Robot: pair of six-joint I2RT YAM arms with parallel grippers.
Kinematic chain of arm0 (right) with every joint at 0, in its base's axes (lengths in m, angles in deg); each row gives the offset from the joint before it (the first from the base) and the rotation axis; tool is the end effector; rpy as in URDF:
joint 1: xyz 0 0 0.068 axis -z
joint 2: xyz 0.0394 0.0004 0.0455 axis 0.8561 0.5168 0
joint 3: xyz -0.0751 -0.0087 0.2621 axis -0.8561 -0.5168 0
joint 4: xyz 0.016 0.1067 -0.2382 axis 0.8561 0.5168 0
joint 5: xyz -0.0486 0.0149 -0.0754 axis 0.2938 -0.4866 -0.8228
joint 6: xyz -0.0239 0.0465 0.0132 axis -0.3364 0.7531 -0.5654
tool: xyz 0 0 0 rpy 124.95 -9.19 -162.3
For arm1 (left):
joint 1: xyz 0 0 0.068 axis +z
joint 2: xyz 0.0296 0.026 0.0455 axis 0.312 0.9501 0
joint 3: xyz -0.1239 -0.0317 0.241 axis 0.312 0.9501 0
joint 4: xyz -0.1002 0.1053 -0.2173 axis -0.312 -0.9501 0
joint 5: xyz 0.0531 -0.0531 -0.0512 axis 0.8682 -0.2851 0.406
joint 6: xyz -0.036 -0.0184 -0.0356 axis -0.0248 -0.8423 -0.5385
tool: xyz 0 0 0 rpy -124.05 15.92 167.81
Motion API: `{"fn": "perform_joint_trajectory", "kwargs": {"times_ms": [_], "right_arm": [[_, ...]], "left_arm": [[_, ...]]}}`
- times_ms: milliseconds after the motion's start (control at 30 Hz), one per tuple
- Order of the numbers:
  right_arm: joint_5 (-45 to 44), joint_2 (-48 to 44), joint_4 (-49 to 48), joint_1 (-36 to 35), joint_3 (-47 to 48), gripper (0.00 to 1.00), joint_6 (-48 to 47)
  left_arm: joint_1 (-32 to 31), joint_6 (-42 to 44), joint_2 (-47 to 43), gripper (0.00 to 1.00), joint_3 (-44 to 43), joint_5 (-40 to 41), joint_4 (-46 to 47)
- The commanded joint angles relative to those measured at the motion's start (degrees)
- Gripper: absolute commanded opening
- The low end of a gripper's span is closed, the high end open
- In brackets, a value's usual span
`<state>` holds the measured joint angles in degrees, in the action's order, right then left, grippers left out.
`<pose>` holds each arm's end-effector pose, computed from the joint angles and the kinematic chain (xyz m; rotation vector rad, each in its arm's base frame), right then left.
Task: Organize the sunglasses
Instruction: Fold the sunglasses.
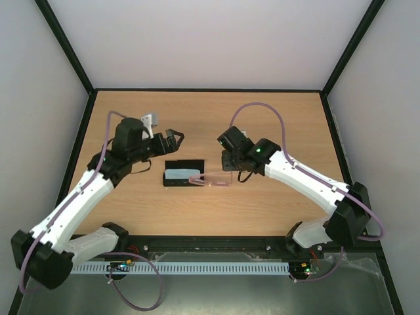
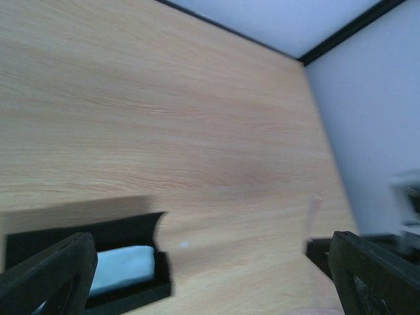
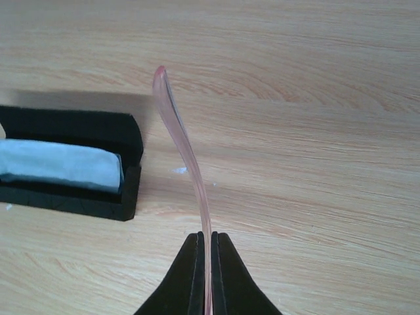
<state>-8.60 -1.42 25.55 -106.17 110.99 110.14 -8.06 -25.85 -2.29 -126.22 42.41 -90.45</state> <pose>0.1988 0.2129 0.2953 -0.2596 2.6495 0.4465 0.2198 -0.1162 0.3340 -0.0472 2.1654 -0.8548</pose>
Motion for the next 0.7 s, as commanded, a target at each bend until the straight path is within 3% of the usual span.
{"fn": "perform_joint_trajectory", "kwargs": {"times_ms": [0,167,533,667], "right_arm": [[-5.31,-4.15,-6.17,0.8,-3.18,0.01,9.79],[-6.9,-8.13,-13.08,1.58,-8.02,0.01,17.62],[-6.99,-7.99,-17.37,1.82,-10.35,0.01,22.7],[-5.49,-8.37,-19.11,1.84,-11.69,0.01,23.82]], "left_arm": [[0.51,-10.17,-7.52,0.99,8.52,-11.17,9.36],[-1.82,-23.7,-15.81,0.99,22.23,-15.28,25.04],[-10.22,-30.5,-14.18,0.99,27.89,-6.21,39.35],[-12.75,-29.27,-12.1,0.99,26.84,-3.19,39.01]]}}
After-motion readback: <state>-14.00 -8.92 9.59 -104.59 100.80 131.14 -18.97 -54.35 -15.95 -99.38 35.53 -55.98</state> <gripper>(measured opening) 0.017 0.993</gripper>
